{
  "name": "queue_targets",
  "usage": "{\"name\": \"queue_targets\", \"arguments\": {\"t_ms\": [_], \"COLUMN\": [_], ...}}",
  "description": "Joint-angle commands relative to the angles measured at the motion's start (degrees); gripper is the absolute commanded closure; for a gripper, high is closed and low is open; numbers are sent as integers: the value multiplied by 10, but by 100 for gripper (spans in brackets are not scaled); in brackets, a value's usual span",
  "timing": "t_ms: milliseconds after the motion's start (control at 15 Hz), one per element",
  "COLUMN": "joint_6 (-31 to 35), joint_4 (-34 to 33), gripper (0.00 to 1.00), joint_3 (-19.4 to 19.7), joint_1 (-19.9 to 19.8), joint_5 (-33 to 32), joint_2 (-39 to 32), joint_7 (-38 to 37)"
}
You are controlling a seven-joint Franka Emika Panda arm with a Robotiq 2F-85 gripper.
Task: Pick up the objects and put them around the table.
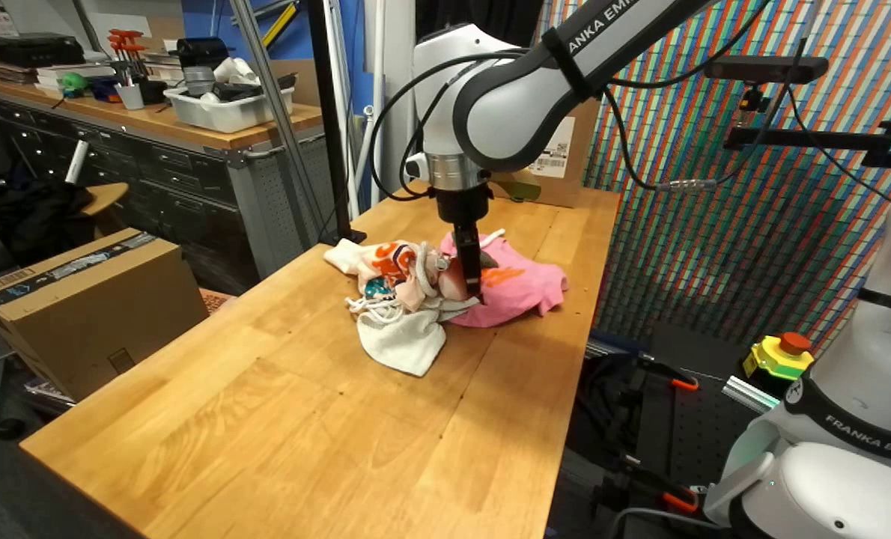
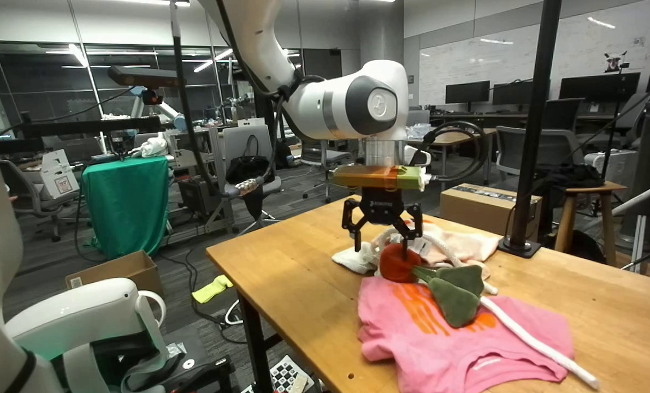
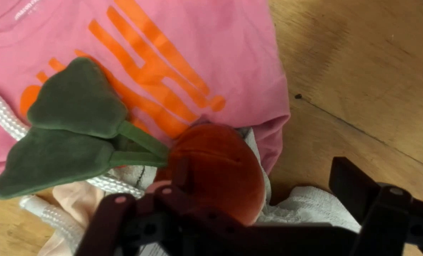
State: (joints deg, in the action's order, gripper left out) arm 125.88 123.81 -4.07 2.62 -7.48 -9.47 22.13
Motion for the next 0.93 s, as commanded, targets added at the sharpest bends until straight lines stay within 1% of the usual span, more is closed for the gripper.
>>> {"name": "queue_targets", "arguments": {"t_ms": [0, 267, 400, 467, 533, 733, 867], "joint_6": [38, 84, 96, 101, 103, 105, 105], "joint_4": [-14, -10, -9, -8, -9, -8, -7], "gripper": [0, 0, 0, 15, 26, 51, 64], "joint_3": [-1, 2, 4, 5, 5, 8, 12], "joint_1": [-12, -22, -25, -26, -28, -29, -29], "joint_5": [18, 9, 3, 0, 1, -6, -14], "joint_2": [-21, -34, -39, -42, -44, -46, -43], "joint_7": [28, 27, 24, 23, 23, 19, 16]}}
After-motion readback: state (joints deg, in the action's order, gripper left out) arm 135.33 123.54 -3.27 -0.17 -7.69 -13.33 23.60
